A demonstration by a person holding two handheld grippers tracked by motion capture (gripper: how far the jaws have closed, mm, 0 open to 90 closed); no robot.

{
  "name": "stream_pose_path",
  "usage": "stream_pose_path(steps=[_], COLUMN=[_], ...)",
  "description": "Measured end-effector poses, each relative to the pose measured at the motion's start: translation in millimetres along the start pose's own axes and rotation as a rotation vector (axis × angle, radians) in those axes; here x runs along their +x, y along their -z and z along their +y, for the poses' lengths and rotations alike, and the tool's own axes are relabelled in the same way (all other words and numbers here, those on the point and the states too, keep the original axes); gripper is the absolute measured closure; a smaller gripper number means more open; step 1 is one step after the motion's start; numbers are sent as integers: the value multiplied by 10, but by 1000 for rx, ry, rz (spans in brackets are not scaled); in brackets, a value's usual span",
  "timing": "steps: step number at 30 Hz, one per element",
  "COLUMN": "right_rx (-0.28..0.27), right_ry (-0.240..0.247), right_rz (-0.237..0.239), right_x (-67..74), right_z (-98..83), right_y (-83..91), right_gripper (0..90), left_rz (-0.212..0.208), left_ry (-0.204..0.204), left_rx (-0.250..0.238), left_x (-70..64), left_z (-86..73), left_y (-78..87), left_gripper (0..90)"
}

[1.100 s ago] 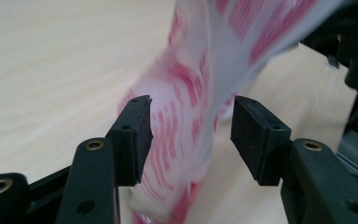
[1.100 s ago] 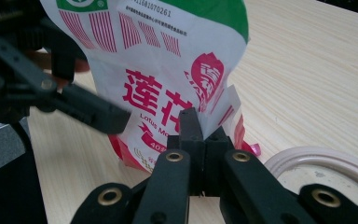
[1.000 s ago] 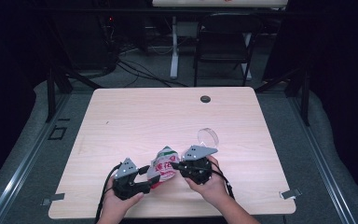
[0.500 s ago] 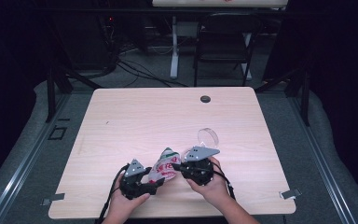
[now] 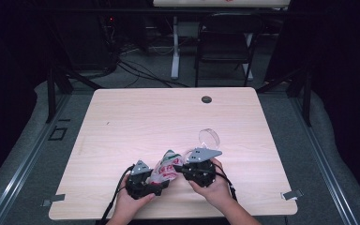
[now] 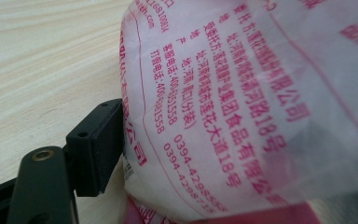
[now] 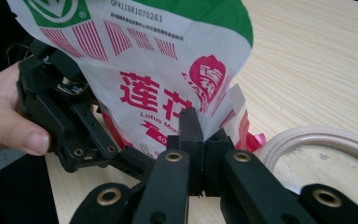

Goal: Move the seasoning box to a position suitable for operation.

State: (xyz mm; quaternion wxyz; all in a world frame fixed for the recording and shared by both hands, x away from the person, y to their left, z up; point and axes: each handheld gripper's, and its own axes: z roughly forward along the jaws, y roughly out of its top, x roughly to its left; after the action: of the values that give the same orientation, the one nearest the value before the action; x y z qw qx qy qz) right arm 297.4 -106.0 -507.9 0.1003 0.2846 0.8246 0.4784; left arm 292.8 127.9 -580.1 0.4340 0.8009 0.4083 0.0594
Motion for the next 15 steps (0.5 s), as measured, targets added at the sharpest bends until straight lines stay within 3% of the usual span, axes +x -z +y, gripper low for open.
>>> stream_pose_path(steps=[8,15], right_rx=[-1,-3], right_ry=[-2,-9], right_rz=[4,7], right_x=[-5,-6], right_z=[-11,-18], right_y=[4,5], right_gripper=[900,900], left_rz=[-12,-5], left_ry=[16,0], left_rx=[27,23], left_x=[20,18], left_z=[-14,-13], left_y=[-77,-101], left_gripper=[237,230])
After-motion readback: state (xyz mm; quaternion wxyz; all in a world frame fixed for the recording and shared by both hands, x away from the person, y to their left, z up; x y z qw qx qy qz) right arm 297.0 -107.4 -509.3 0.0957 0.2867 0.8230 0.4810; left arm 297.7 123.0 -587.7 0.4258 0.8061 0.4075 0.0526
